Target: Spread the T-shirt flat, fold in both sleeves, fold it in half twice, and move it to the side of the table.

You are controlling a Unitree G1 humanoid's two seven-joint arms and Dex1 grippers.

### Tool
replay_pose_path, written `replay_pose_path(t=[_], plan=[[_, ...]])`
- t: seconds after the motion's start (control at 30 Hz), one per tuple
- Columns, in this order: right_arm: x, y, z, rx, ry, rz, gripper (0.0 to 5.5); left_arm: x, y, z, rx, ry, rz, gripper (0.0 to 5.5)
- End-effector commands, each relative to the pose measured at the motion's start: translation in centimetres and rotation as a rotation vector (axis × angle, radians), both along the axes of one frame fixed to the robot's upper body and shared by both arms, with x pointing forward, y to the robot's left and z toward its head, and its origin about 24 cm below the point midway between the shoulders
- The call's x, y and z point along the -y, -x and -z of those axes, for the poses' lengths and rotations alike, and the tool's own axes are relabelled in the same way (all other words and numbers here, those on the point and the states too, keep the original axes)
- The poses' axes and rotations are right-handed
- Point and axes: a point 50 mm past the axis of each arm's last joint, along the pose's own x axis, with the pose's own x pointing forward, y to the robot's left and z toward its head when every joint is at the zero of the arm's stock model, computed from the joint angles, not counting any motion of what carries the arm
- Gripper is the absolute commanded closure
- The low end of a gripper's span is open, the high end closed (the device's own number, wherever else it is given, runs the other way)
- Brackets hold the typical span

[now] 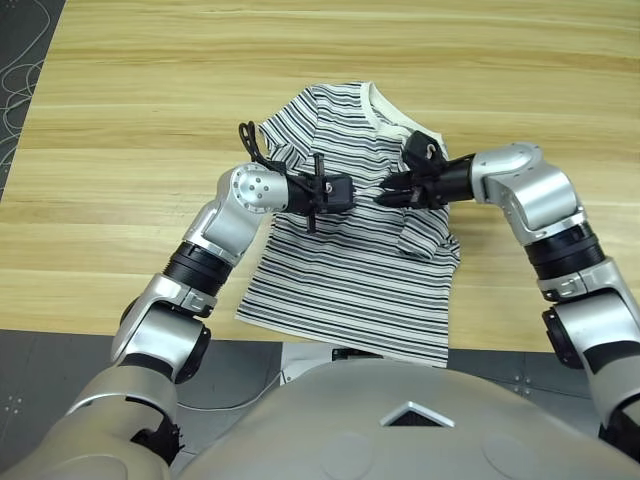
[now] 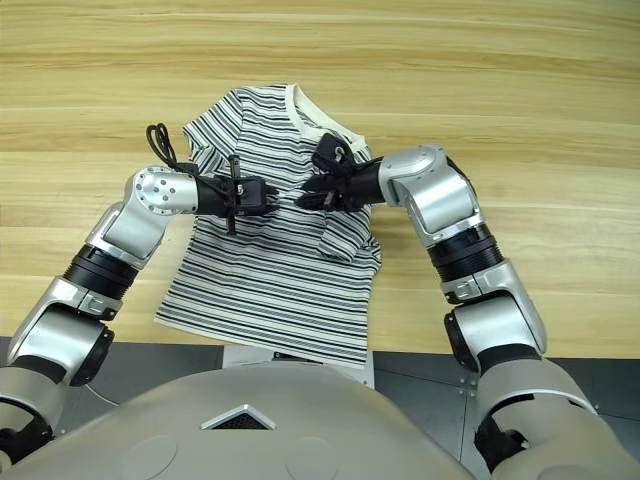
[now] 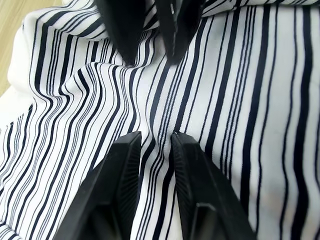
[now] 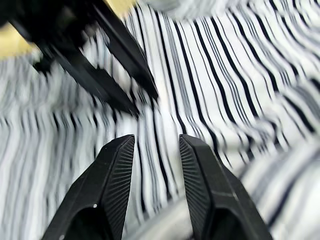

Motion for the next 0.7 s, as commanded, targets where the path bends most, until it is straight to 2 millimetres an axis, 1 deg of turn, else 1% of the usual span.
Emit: replay_pose_path(t=[0.03,0.17,0.27,0.4,0.47,0.53,0.6,0.7], plan=[[2.5,-0.8,-0.3,0.022,0.085,0.022,3.84,-0.8,0.2,0.2,-0.004,-0.036,-0.022,4.32],[5.1,-1.6,-0.7,0.036,0.166,0.054,3.84,-0.9,0.2,0.1,0.000,-0.036,-0.030,4.32],[7.0,-2.6,-1.7,0.064,0.214,0.086,3.84,-0.8,0.0,-0.1,0.006,-0.031,-0.031,4.32],[9.0,-4.0,-2.7,0.126,0.290,0.122,3.84,-0.8,0.0,0.0,0.006,-0.032,-0.035,4.32],[9.5,-4.6,-2.9,0.156,0.314,0.129,3.84,-0.8,0.0,0.0,0.005,-0.033,-0.033,4.32],[9.2,-4.9,-3.0,0.169,0.303,0.124,3.84,-0.8,0.0,0.0,0.007,-0.033,-0.033,4.32],[7.9,-5.0,-3.5,0.186,0.242,0.095,3.84,-0.8,-0.1,0.0,0.011,-0.034,-0.034,4.32],[4.1,-4.4,-4.4,0.187,0.109,0.007,3.84,-0.9,-0.1,0.2,0.009,-0.037,-0.035,4.32]])
